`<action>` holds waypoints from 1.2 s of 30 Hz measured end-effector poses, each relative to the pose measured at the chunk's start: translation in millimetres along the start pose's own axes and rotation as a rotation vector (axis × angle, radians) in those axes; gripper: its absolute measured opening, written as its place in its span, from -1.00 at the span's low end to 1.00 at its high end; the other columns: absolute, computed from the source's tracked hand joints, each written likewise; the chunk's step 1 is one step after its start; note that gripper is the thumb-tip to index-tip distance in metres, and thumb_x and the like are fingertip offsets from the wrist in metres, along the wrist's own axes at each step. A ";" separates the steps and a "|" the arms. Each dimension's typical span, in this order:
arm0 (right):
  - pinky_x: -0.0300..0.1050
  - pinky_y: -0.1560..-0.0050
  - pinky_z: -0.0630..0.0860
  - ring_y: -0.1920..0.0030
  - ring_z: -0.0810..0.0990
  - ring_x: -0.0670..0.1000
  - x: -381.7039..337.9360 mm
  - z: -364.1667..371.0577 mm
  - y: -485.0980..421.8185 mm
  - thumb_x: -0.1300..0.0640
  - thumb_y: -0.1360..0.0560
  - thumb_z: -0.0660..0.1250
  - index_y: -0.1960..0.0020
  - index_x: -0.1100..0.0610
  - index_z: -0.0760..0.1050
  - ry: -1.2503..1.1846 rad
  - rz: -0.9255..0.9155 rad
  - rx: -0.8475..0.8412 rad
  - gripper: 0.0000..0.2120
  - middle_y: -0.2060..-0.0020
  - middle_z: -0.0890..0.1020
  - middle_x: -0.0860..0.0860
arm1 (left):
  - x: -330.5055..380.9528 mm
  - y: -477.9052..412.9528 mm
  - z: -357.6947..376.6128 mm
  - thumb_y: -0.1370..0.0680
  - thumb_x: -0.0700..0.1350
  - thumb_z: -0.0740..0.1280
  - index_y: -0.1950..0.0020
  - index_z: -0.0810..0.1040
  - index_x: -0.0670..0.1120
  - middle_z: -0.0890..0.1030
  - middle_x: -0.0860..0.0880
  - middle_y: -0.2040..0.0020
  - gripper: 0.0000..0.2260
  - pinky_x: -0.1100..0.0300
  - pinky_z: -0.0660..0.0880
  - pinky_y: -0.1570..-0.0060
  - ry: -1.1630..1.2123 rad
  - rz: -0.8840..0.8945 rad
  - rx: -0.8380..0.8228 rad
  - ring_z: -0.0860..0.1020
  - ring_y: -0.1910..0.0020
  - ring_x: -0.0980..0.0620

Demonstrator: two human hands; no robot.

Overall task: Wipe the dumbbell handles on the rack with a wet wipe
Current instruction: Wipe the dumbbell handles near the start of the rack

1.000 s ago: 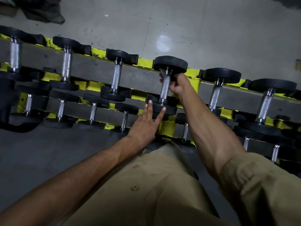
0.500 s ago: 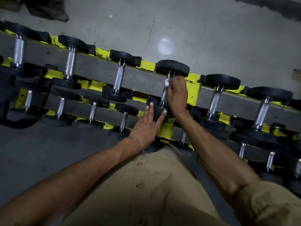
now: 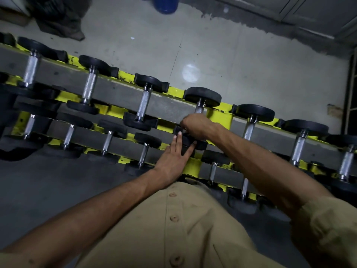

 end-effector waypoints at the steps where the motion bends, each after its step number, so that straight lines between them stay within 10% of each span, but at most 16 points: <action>1: -0.04 0.12 0.47 -0.06 0.64 0.19 0.2 -0.2 -5.2 0.11 -0.55 0.40 -0.12 0.12 0.62 -0.035 0.022 -0.056 -0.83 -0.03 0.66 0.13 | -0.1 -0.8 0.2 -0.65 -0.29 0.18 -0.68 -0.37 -0.04 -0.39 -0.51 -0.55 -0.17 -0.24 0.17 -0.58 0.001 0.002 0.001 -0.19 -0.63 -0.48; 12: -0.14 0.20 0.47 0.14 0.63 0.04 17.4 3.1 20.4 0.31 -0.39 0.39 0.13 0.13 0.65 -0.550 0.103 0.067 -0.86 0.18 0.69 0.03 | -1.1 -3.5 3.8 -0.65 -0.23 0.23 -0.68 -0.39 -0.01 -0.40 -0.50 -0.55 -0.13 -0.26 0.18 -0.58 0.045 0.028 0.019 -0.19 -0.62 -0.48; 15: -0.19 0.30 0.49 0.35 0.58 -0.19 52.2 18.3 52.0 0.34 -0.42 0.42 0.16 0.15 0.66 -0.812 0.292 0.134 -0.88 0.32 0.66 -0.05 | -2.8 -5.6 7.7 -0.63 -0.24 0.29 -0.61 -0.50 0.01 -0.45 -0.49 -0.53 -0.04 -0.27 0.20 -0.58 0.047 0.042 0.014 -0.21 -0.62 -0.48; 20: -0.06 0.35 0.60 0.30 0.61 0.07 88.6 75.1 115.0 0.33 -0.51 0.45 0.05 0.24 0.62 -1.366 0.623 0.370 -0.96 0.26 0.64 0.11 | -0.2 -4.2 3.2 -0.63 -0.16 0.32 -0.63 -0.47 -0.04 -0.46 -0.41 -0.56 -0.04 -0.27 -0.01 -0.62 -0.011 0.080 0.041 -0.29 -0.62 -0.42; 24: 0.04 0.23 0.67 0.24 0.62 0.13 93.4 85.6 132.9 0.36 -0.52 0.43 0.12 0.23 0.65 -1.489 0.731 0.495 -0.92 0.24 0.66 0.20 | 21.1 -11.2 -9.1 -0.66 -0.10 0.22 -0.68 -0.33 -0.17 -0.38 -0.37 -0.61 -0.18 -0.29 -0.08 -0.62 -0.155 0.183 0.129 -0.31 -0.63 -0.39; 30: -0.36 0.43 0.49 0.18 0.62 0.06 96.2 72.8 145.5 0.56 -0.46 0.30 -0.16 0.41 0.59 -1.667 0.721 0.536 -0.70 0.09 0.65 0.21 | 61.7 -22.3 -21.9 -0.67 -0.04 0.17 -0.70 -0.18 -0.23 -0.25 -0.34 -0.67 -0.26 -0.24 -0.15 -0.63 -0.232 0.262 0.140 -0.25 -0.66 -0.32; 36: -0.02 0.27 0.66 0.20 0.68 0.09 156.8 82.4 190.7 0.42 -0.52 0.33 -0.05 0.14 0.64 -1.464 0.655 0.612 -0.76 0.09 0.67 0.11 | 110.7 -43.3 -11.9 -0.62 0.00 0.27 -0.71 -0.09 -0.20 -0.18 -0.33 -0.68 -0.21 -0.21 -0.10 -0.64 -0.171 0.284 0.128 -0.19 -0.68 -0.30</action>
Point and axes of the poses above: each hand's wrist, its own y-axis away from the middle knuckle, its own z-axis out of the palm, x = y × z, the point moved 10 cm from there along -y, towards the middle knuckle
